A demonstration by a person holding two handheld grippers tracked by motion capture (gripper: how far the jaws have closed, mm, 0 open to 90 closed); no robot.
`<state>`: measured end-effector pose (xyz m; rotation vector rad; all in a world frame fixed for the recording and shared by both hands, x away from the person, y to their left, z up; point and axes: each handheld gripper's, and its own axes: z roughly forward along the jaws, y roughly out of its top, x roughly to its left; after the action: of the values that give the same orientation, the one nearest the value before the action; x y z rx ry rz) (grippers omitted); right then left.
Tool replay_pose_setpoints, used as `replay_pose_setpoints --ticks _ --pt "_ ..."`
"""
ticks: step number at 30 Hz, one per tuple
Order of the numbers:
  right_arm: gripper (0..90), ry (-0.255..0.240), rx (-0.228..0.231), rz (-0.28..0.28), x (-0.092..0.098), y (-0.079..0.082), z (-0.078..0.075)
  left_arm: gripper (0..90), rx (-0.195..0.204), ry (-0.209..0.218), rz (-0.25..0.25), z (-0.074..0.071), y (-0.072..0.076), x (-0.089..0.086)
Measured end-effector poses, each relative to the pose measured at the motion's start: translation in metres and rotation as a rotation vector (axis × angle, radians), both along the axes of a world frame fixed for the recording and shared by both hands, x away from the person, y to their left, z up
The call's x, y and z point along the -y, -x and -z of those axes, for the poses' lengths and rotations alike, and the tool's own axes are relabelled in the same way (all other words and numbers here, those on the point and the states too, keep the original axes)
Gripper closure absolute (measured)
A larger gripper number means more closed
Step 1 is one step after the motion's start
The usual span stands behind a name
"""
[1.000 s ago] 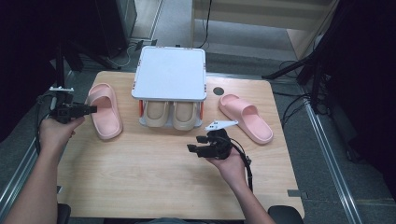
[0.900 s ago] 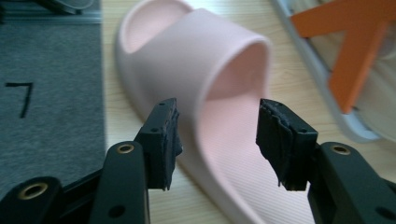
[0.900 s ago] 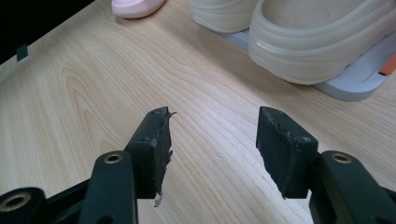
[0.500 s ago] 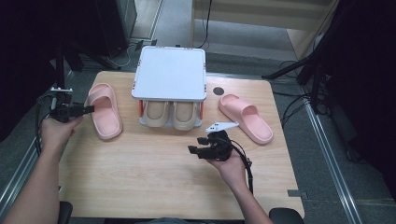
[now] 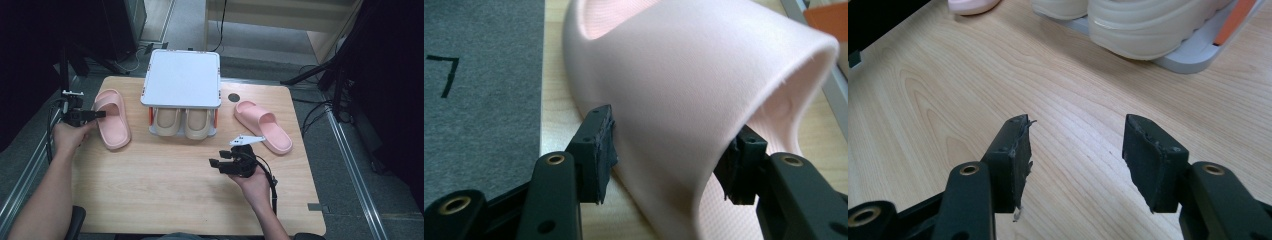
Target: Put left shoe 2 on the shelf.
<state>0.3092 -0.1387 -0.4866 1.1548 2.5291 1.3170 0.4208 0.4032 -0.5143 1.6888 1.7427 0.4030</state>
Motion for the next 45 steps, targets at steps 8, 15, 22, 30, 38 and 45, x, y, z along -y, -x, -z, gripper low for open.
replay_pose_setpoints --ticks 8,15,22,30,38,45 --pt "45.9 0.001 0.001 0.021 0.005 0.004 0.001 57.4 0.014 -0.032 0.002 -0.001 -0.006 0.007" --pt "46.0 -0.004 -0.002 0.027 0.008 0.004 0.001 65.6 -0.003 -0.037 -0.007 -0.004 -0.006 0.006" --pt "46.4 -0.003 0.004 0.02 0.007 0.004 0.001 79.9 -0.028 -0.006 -0.018 -0.006 -0.004 -0.001" --pt "46.7 -0.004 0.011 0.03 0.011 0.004 -0.001 82.0 -0.073 0.017 0.021 -0.01 -0.005 0.009" --pt "49.1 -0.031 -0.004 0.029 0.012 0.006 -0.004 82.5 -0.074 0.053 0.069 -0.018 -0.005 0.023" --pt "48.7 -0.018 -0.025 0.02 0.012 0.011 -0.001 82.4 -0.063 0.073 0.068 -0.025 -0.006 0.035"
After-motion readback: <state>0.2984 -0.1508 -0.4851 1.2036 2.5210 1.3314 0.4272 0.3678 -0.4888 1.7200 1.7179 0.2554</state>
